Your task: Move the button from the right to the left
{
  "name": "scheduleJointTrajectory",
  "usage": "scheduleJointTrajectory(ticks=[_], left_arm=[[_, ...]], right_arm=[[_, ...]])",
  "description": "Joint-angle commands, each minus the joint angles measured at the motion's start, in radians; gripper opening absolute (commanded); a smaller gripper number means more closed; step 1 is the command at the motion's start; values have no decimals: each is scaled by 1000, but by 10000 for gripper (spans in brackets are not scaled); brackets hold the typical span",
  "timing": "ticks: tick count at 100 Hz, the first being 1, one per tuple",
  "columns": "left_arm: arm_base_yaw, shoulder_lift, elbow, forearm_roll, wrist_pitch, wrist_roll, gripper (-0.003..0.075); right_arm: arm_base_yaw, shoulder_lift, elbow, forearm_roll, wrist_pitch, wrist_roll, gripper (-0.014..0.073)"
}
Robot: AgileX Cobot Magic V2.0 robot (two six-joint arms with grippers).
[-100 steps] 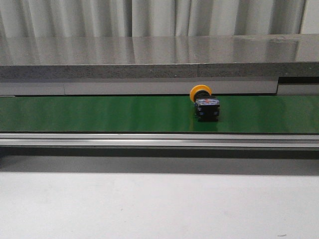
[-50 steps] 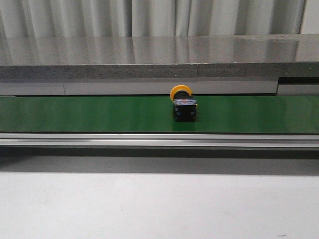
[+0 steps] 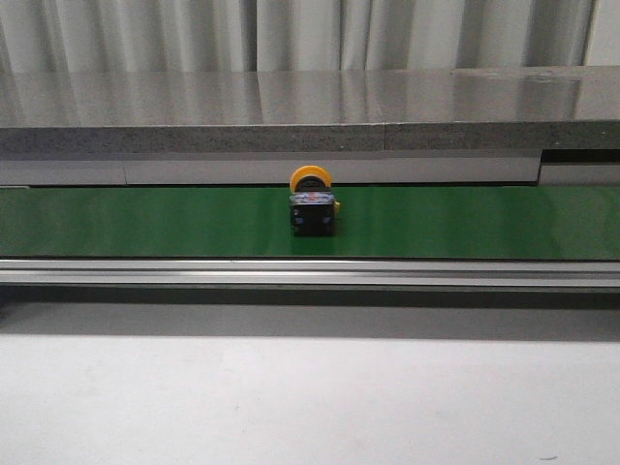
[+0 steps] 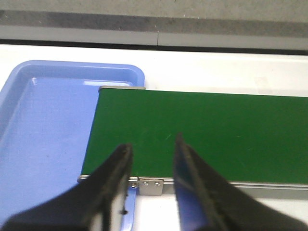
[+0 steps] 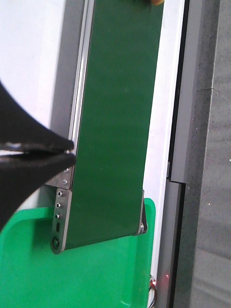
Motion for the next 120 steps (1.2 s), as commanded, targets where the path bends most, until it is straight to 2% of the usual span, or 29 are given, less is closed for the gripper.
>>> scheduleJointTrajectory(ticks=[1,4,9,33,52,79,90,120], left_arm=[[-6,74,-79,-26,-49,13,496],[-6,101,-93,-26,-49,13,543],[-6,152,-120,-27,-44,13,569],[-120,389,-293,-32,27,13,568],[-237,570,-461,-32,147,-58,563],[-332,771,-663,-32,288,-128,556],[-353,827,-702,-32,332,-172,556],[-365,876,-706,-51,331,-260,556]], right_arm=[[0,8,-26,-3,-81,-8,-66],[0,8,-26,-3,-81,-8,-66],[0,8,-26,-3,-81,-8,-66],[0,8,-26,-3,-81,-8,-66],[0,8,-26,-3,-81,-8,-66],[0,8,-26,-3,-81,-8,-66],[0,8,-26,-3,-81,-8,-66],[0,8,-26,-3,-81,-8,-66]])
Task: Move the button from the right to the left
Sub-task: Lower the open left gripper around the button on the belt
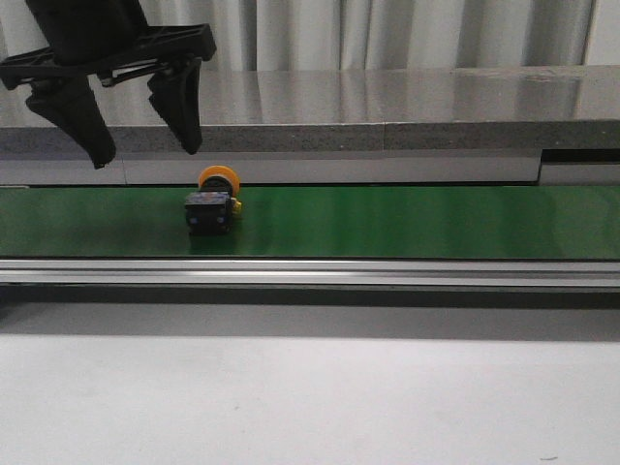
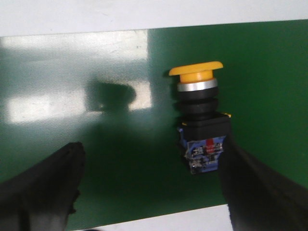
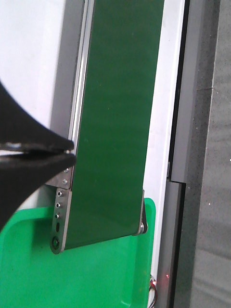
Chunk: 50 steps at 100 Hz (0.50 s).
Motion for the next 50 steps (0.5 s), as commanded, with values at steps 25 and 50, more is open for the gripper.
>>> scheduleJointTrajectory(ticks=[25,50], left_arm=[[-8,4,-34,-11,-22,-26,556],[-8,37,-34,14,-22,-26,555]], right_arm=[[0,8,-26,-1,-81,-8,-66],[0,8,-26,-1,-81,-8,-66]])
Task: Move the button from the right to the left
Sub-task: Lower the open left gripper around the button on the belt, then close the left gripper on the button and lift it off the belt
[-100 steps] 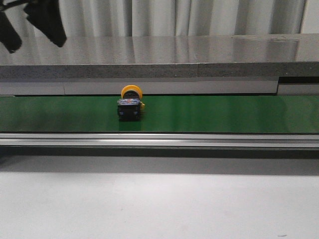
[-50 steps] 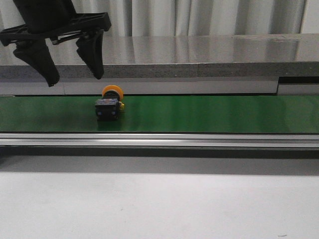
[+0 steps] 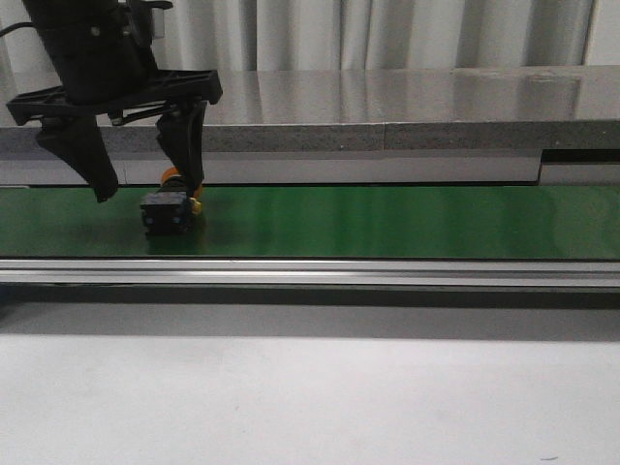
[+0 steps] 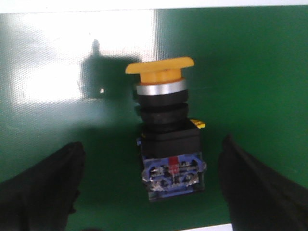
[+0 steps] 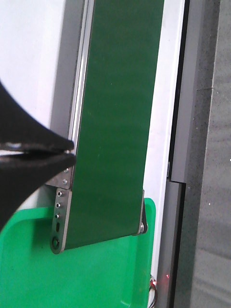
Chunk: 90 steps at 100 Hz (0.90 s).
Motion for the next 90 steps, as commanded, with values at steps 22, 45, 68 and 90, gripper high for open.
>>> scheduleJointTrajectory(ticks=[22,45,68,90], left_arm=[[-3,1,-32,19,0,-11,473],[-3,2,-32,34,4,-11,225],[1,-45,-32,66,35,-11,169],[105,-158,-32,105,32,7,169]], right_arm=[[0,8,-26,-1,-81,-8,-66],[0,8,-26,-1,-81,-8,-66],[0,8,-26,-1,-81,-8,-66],[0,8,-26,-1,-81,-8,-66]])
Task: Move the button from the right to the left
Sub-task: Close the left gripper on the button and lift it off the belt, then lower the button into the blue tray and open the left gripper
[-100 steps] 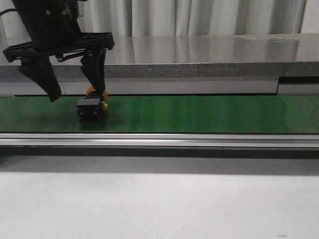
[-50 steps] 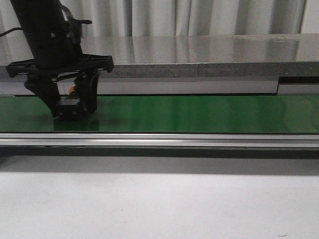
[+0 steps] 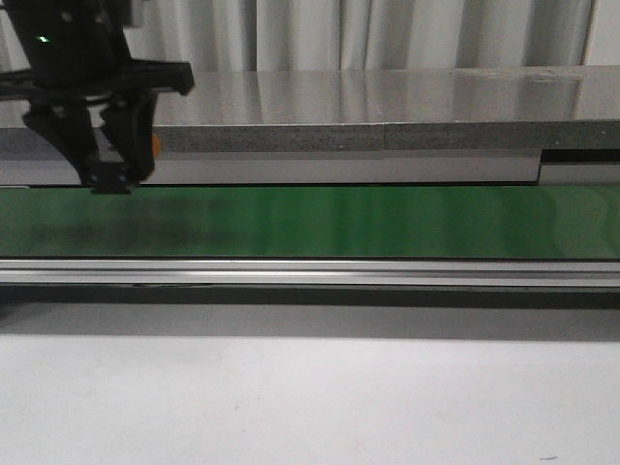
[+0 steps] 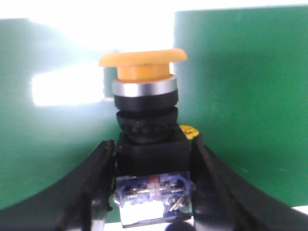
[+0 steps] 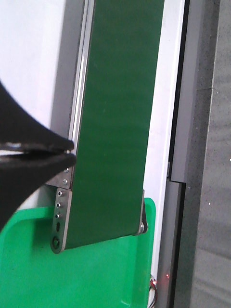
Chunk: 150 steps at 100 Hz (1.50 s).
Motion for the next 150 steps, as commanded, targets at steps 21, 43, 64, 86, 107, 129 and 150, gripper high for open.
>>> scheduleJointTrajectory(ticks=[21,43,64,86,107,129,150], left_arm=[[251,-141,-32,31,4,88,169],[459,-132,-32,10,67,245,169],[593,-105,-30,10,89,433,169],[649,-52,-17,25,27,553,169],[659,56,-17,43,-15,572,169],[659,168,-17,64,-24,574,169],[659,194,-17,54,-31,574,318]], right_arm=[[0,8,-26,-1,-81,-8,-66],[0,8,-26,-1,-81,-8,-66],[0,8,-26,-1,-81,-8,-66],[0,8,-26,-1,-81,-8,-66],[0,8,-26,-1,-81,-8,-66],[0,8,-26,-1,-81,-8,-66],[0,8,-26,-1,-81,-8,-66]])
